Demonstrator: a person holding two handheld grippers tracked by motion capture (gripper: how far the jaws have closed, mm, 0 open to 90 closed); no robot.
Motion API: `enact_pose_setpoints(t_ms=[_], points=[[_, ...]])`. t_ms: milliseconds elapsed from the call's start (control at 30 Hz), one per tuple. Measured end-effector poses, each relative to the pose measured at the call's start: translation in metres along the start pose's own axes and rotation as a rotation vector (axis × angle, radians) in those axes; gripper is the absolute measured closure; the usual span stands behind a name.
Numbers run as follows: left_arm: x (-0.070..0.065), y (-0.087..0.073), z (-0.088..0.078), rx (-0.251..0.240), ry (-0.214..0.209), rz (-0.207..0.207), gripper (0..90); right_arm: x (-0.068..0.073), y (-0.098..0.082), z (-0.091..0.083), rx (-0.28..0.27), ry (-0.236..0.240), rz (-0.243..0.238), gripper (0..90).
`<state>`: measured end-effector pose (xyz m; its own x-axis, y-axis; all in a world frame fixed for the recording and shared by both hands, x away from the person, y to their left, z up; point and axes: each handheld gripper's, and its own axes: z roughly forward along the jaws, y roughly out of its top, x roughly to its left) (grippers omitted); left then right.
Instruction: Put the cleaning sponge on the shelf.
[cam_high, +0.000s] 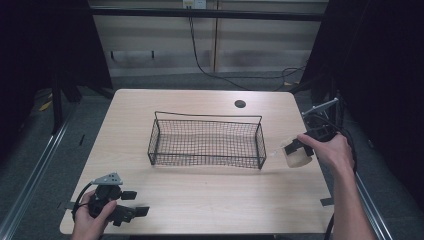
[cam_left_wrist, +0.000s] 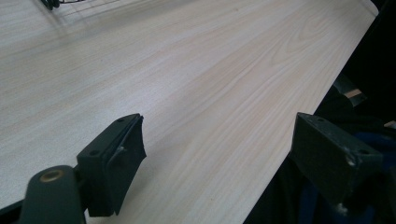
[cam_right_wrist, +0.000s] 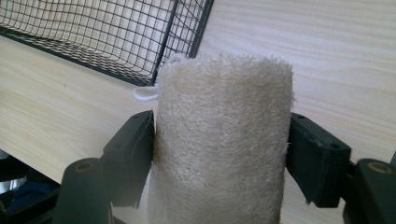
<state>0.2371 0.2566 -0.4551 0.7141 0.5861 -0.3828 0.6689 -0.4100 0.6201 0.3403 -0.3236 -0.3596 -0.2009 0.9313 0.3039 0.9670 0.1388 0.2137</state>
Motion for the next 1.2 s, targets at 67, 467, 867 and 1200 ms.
enact_pose_setpoints(t_ms=[67,467,867,1200], points=[[0.001,0.0,-0.001,0.003,-0.005,0.003,17.4,0.005,0.003,-0.003,-0.004,-0.002,-0.008,29.2],[0.001,0.0,-0.001,0.004,-0.006,0.003,17.4,0.027,0.018,-0.014,-0.023,-0.036,-0.023,29.2],[0.0,0.0,0.0,0.002,0.0,0.003,17.4,0.05,0.034,-0.021,-0.043,-0.027,-0.047,29.2],[0.0,0.0,0.0,0.002,-0.006,0.0,17.4,0.069,0.047,-0.019,-0.053,-0.009,-0.069,29.2]])
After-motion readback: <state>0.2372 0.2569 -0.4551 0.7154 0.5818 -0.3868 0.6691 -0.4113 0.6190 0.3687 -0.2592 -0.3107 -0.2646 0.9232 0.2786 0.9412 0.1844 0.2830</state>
